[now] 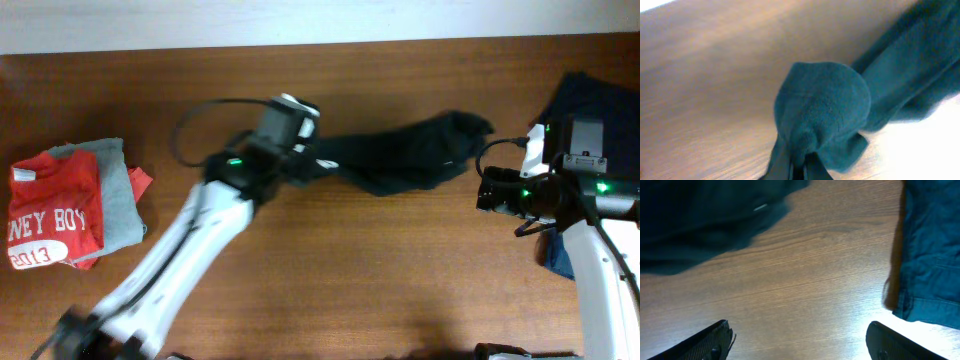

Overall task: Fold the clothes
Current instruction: 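Reach the left gripper to the shirt's left end and grasp it, then lift the shirt with both grippers and stretch it apart horizontally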

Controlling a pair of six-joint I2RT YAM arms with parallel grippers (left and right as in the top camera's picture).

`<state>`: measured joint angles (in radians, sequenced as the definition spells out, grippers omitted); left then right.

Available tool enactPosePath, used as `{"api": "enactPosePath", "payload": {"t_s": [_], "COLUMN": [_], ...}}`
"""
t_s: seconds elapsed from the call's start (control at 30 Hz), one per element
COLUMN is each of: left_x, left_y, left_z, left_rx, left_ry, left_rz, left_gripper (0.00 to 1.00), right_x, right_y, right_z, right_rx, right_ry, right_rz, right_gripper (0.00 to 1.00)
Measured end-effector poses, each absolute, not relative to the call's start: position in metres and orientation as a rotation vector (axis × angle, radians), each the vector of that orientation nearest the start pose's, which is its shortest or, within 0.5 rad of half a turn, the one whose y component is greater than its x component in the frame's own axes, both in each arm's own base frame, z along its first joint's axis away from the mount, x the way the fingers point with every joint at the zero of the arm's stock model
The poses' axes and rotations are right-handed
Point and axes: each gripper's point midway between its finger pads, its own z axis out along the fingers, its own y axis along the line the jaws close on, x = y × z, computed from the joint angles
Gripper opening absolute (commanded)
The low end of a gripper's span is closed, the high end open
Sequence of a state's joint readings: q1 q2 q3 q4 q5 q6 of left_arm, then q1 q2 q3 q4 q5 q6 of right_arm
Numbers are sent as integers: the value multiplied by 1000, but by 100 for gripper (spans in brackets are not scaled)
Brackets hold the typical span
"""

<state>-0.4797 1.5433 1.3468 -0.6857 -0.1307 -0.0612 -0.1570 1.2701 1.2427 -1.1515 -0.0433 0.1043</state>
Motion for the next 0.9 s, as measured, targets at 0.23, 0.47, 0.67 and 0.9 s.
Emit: {"api": "enactPosePath", "payload": {"t_s": [0.23,0.47,0.67,0.9], "left_x": [356,353,353,352], "left_y": [-164,-166,-166,-166], "left_z": [257,257,256,255], "left_rx": [415,425,426,427], "left_ry": [2307,2311,2314,2320], "left_rz": [-201,-224,-224,-222], "left_gripper": [0,0,0,0], "right_x": [298,350,390,406], "right_y": [-15,41,91,167], "right_z": [170,129,89,64], "right_rx": [249,-55,-245,-425], "right_ry": [2789,2790,2735,2650], "right_rz": [208,302,360,497], "right_gripper": [88,88,80,75]}}
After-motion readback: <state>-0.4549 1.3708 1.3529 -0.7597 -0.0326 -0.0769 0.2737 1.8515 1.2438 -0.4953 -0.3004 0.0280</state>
